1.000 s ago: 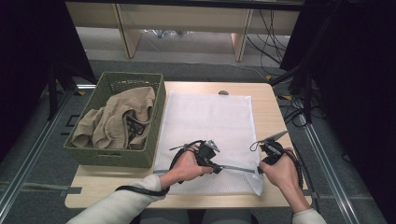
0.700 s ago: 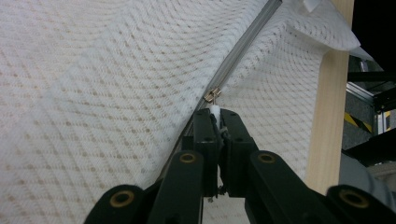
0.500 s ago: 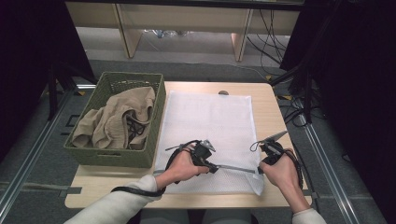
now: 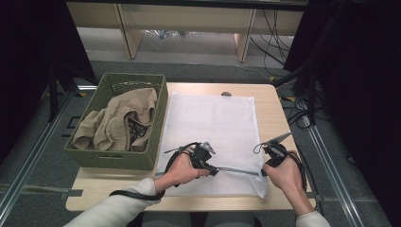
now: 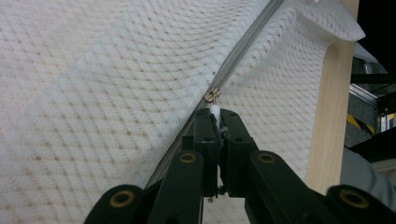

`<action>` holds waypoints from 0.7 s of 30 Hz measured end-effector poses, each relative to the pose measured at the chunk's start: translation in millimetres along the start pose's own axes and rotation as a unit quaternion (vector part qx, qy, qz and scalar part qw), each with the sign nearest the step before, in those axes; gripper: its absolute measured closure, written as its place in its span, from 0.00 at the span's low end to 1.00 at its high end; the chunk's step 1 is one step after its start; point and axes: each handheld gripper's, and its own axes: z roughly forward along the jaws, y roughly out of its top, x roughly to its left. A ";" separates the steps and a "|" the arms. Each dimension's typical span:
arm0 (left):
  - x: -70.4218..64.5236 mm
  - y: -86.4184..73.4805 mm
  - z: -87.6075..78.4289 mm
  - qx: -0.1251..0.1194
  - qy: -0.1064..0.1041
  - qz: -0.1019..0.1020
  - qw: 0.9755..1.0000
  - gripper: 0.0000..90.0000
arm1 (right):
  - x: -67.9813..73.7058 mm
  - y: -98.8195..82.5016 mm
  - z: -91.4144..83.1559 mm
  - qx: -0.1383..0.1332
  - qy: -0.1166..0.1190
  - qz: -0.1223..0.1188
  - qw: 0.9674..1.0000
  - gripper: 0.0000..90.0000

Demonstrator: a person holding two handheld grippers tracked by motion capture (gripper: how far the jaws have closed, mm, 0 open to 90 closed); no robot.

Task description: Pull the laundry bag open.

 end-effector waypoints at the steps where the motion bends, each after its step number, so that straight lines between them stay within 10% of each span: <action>1: 0.7 -0.6 -0.5 -0.001 0.001 -0.001 1.000 0.96 | 3.8 0.0 -2.9 0.020 0.002 0.033 0.999 0.96; 21: 4.4 -4.6 -6.9 -0.002 0.005 -0.009 1.000 0.96 | 2.1 0.1 -1.6 0.023 -0.003 0.036 0.999 0.96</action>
